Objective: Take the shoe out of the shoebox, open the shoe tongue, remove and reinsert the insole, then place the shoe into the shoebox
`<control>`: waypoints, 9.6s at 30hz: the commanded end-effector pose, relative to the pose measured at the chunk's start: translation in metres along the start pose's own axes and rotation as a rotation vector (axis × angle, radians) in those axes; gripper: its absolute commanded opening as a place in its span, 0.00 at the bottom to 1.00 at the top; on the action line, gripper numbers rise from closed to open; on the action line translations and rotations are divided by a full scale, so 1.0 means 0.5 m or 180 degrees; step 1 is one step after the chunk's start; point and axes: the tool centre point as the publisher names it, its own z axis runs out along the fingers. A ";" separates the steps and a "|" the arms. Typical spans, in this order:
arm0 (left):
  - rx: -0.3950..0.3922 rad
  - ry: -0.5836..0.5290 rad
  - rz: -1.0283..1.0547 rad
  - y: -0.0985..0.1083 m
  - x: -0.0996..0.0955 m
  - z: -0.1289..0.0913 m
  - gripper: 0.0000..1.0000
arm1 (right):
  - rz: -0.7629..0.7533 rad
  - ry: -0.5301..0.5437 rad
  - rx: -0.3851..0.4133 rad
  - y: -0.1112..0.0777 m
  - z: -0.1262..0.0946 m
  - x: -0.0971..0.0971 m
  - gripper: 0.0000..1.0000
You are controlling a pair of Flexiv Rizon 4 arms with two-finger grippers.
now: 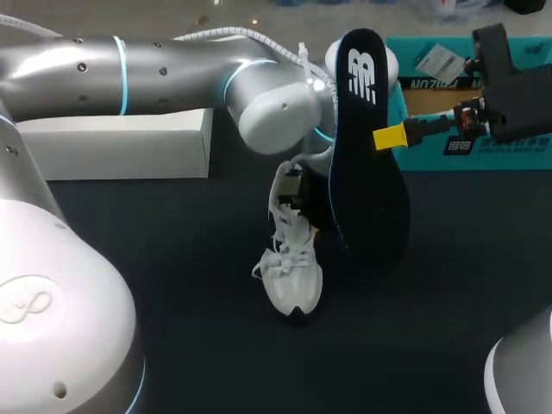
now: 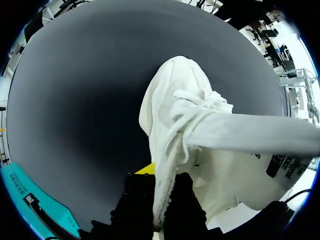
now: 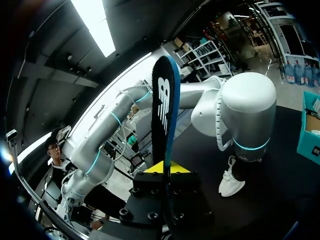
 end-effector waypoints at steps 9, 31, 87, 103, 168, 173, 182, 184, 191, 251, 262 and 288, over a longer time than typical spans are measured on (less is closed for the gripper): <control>0.0138 -0.0082 0.0169 0.005 0.007 0.015 1.00 | 0.0003 0.0005 0.0012 0.005 0.007 -0.004 0.00; -0.0478 -0.0812 0.0228 0.032 0.071 -0.144 1.00 | 0.0003 0.0005 0.0012 0.005 0.007 -0.004 0.00; -0.0143 -0.4454 -0.0096 0.122 0.246 -0.366 1.00 | 0.1321 -0.0263 -0.0204 0.226 -0.058 -0.286 0.00; -0.0521 -0.5601 0.0151 0.140 0.271 -0.486 1.00 | 0.2105 0.0046 0.0155 0.230 -0.002 -0.365 0.00; -0.0573 -0.5983 0.1081 0.085 0.136 -0.595 0.00 | 0.2533 -0.0064 0.0234 0.226 0.209 -0.364 0.26; -0.0606 -0.5947 0.1007 0.088 0.148 -0.594 0.00 | 0.2430 0.0023 0.0012 0.244 0.172 -0.347 1.00; -0.0611 -0.6010 0.0864 0.103 0.170 -0.592 0.00 | 0.2263 0.0210 -0.0240 0.244 0.094 -0.308 1.00; -0.0601 -0.6057 0.0816 0.141 0.171 -0.582 0.00 | 0.1958 0.0241 -0.0319 0.240 0.079 -0.300 1.00; -0.0493 -0.6186 0.0792 0.144 0.164 -0.575 0.00 | 0.1576 0.0396 -0.0369 0.197 0.064 -0.291 1.00; 0.4342 -0.4727 -0.1914 0.058 0.213 -0.618 0.00 | 0.1476 0.0221 -0.0197 0.144 0.059 -0.314 1.00; 0.4342 -0.4727 -0.1914 0.058 0.213 -0.618 0.00 | 0.1476 0.0221 -0.0197 0.144 0.059 -0.314 1.00; 0.6414 -0.2521 -0.3615 0.046 0.225 -0.601 0.00 | 0.1476 0.0221 -0.0197 0.144 0.059 -0.314 1.00</control>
